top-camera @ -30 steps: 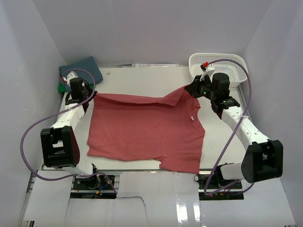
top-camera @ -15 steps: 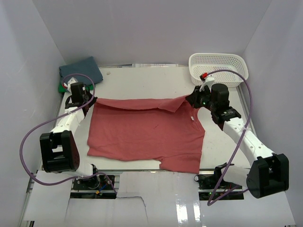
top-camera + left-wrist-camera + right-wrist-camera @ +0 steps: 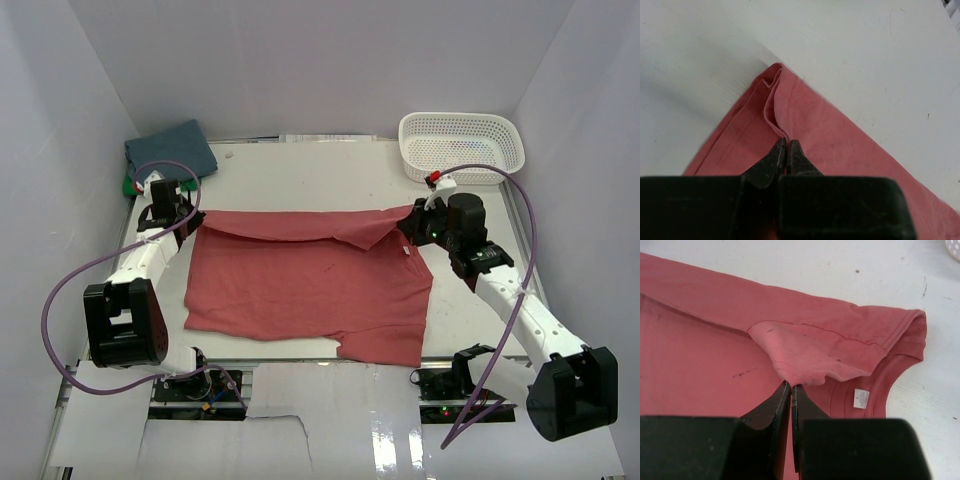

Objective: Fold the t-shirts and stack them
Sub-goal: Fold the flattened tshirt in 1/3 of the way

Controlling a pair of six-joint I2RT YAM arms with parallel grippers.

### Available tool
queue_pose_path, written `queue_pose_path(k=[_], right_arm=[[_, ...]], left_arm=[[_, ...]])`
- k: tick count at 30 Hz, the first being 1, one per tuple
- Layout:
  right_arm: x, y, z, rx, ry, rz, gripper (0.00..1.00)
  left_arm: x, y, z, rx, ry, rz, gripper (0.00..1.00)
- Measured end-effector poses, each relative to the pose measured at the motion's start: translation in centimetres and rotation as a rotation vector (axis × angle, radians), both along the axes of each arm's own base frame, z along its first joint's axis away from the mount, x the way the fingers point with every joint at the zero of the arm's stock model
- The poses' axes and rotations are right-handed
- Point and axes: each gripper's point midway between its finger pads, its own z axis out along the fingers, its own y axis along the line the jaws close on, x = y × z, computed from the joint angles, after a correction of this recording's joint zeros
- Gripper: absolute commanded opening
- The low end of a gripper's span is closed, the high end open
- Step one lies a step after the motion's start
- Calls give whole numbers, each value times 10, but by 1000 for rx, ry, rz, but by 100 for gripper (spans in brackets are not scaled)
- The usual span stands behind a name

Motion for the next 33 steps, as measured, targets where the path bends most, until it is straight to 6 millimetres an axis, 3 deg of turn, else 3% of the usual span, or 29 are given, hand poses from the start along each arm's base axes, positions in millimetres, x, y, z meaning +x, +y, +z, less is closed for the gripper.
queue_pose_path(k=[17,24,25,28,33], right_arm=[[-33,-17,-51,-22,211,-100,8],[-51,-26,-84,-62,378,-166,8],[-53,-26,-89,-69,402,-171,10],[-62,-29,-107,-95,491,-187,27],[-72,-35,-128,-148,604,-210,38]], left_arm=[[-21,-3,-23,-37,95,28,0],[-34,0,-41,-30,164,48,0],[-36,0,-45,-30,178,49,1],[-43,-1,-62,-37,232,57,18],[-54,-3,-91,-61,326,72,22]])
